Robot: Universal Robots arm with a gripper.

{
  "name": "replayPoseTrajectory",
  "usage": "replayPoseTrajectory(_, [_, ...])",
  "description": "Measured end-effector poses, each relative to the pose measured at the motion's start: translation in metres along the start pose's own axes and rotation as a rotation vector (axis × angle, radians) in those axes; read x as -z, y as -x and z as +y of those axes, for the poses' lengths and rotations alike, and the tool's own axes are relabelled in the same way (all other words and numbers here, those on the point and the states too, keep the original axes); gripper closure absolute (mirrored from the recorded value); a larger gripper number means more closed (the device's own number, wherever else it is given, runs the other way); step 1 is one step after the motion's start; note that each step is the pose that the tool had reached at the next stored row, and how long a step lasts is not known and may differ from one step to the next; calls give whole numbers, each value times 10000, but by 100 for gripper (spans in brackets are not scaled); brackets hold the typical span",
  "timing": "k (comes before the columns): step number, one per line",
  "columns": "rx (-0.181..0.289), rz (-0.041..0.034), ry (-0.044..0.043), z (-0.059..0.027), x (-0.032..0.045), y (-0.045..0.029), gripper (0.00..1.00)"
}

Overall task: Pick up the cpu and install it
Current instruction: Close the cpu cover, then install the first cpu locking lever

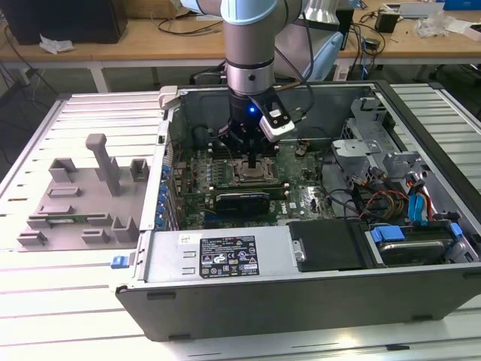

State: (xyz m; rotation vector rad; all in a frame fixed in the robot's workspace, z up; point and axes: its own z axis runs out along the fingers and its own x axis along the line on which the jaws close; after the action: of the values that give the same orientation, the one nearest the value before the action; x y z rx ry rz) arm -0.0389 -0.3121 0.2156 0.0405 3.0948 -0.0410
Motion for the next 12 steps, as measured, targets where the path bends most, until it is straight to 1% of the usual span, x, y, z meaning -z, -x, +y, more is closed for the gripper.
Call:
replayPoseTrajectory(9, [3, -1, 2, 0, 1, 0, 89])
replayPoseTrajectory(10, [3, -1, 2, 0, 8, 1, 89])
replayPoseTrajectory(12, [5, 0, 0, 1, 48, 3, 89])
